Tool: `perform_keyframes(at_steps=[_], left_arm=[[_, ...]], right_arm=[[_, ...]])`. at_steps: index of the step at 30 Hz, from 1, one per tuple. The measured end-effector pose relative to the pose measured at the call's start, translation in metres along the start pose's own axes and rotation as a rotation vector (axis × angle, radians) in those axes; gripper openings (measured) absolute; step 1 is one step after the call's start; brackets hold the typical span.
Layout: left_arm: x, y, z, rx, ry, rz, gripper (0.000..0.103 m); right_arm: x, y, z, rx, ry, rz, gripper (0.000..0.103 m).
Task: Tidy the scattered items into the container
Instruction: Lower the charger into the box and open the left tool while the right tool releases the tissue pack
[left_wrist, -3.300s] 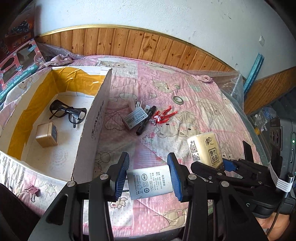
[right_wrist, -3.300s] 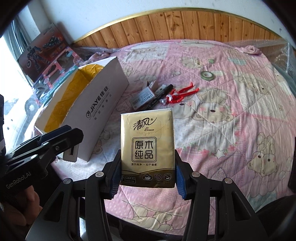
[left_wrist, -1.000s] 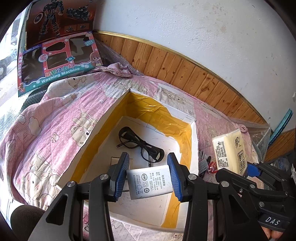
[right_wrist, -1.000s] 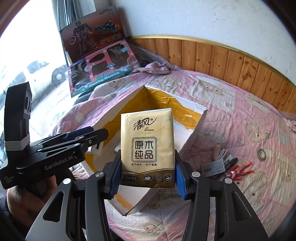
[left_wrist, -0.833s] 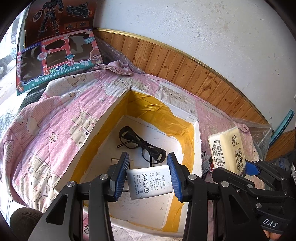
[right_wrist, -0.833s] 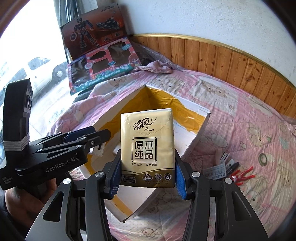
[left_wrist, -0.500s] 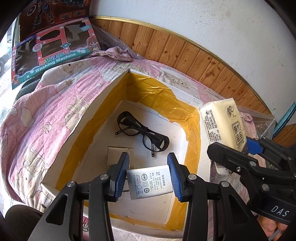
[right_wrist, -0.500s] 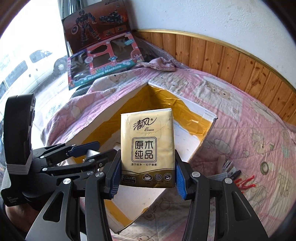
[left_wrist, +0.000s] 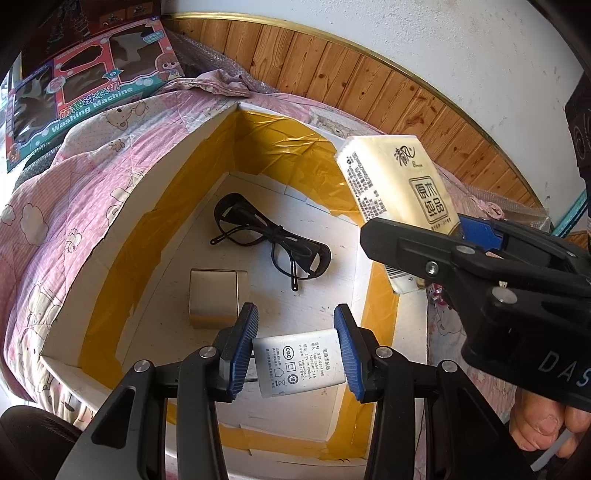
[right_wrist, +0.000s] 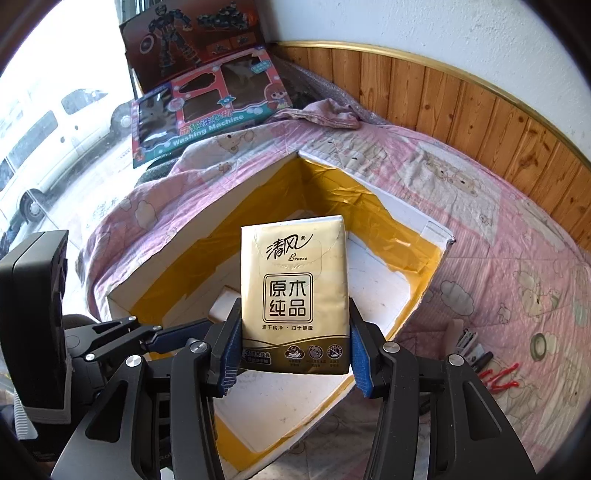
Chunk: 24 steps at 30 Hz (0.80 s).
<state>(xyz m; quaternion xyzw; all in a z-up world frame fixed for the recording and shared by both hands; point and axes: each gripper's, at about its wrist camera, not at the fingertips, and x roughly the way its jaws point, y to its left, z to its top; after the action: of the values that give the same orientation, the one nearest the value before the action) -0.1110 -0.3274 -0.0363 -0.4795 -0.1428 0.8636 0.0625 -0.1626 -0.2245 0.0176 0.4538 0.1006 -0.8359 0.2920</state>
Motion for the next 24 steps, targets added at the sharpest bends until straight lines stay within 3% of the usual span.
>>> perform_keyframes(at_steps=[17,24], left_arm=[[0.014,-0.001,-0.002,-0.005,0.027,0.016,0.044],[0.016,0.002,-0.002,-0.026,0.039,0.028,0.047]], right_arm=[[0.025,-0.008,-0.001,-0.018,0.047,-0.008,0.052],[0.029,-0.018,-0.004,0.008,0.054,-0.011,0.057]])
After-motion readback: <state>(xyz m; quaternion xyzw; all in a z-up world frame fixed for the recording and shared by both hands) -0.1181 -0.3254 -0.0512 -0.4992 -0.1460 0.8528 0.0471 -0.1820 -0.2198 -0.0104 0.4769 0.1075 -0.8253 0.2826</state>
